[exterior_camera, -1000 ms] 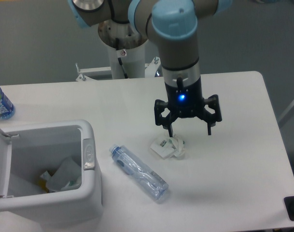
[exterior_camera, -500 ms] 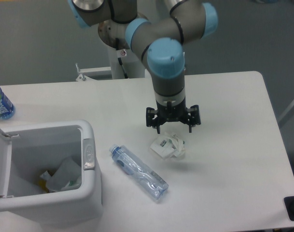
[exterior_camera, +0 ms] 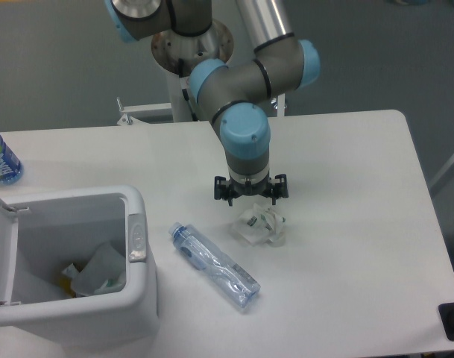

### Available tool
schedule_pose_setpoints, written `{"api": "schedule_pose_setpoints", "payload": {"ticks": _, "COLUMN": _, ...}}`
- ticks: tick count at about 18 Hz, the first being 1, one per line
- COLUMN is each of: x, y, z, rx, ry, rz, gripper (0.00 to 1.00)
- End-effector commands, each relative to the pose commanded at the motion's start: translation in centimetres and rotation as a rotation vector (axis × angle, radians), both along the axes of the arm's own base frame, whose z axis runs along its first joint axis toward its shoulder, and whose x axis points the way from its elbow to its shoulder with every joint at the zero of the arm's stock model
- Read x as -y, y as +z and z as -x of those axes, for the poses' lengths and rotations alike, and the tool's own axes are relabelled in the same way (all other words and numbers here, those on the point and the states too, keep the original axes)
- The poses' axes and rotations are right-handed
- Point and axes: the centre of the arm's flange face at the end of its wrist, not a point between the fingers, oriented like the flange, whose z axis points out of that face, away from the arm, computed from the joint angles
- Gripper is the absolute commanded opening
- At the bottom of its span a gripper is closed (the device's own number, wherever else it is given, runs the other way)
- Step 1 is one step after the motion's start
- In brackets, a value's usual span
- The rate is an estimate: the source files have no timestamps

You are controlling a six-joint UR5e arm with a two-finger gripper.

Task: Place the trash in the trash can
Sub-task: 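Lower the open gripper onto the crumpled white paper, then close the gripper on the crumpled paper and lift it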

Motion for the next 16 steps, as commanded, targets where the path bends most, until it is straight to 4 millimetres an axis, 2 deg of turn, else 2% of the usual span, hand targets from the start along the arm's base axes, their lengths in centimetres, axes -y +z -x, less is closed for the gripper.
{"api": "schedule_pose_setpoints", "payload": {"ticks": 2, "x": -0.3, "y": 0.1, "z": 0.5, "rx": -0.008, "ry": 0.008, "rz": -0.008, "gripper": 1.00}}
{"api": "schedule_pose_setpoints", "payload": {"ticks": 7, "x": 0.0, "y": -1.4, "z": 0.7, "rx": -0.029, "ry": 0.000, "rz": 0.036, "gripper": 0.99}}
{"api": "schedule_pose_setpoints", "payload": {"ticks": 10, "x": 0.0, "y": -1.6, "z": 1.2, "rx": -0.043, "ry": -0.002, "rz": 0.052, "gripper": 0.80}}
{"api": "schedule_pose_setpoints", "payload": {"ticks": 12, "x": 0.0, "y": -1.9, "z": 1.3, "rx": -0.043, "ry": -0.003, "rz": 0.064, "gripper": 0.62}}
{"api": "schedule_pose_setpoints", "payload": {"ticks": 13, "x": 0.0, "y": -1.8, "z": 1.3, "rx": -0.049, "ry": -0.001, "rz": 0.067, "gripper": 0.52}}
{"api": "schedule_pose_setpoints", "payload": {"ticks": 16, "x": 0.0, "y": -1.5, "z": 1.6, "rx": -0.054, "ry": 0.000, "rz": 0.065, "gripper": 0.10}}
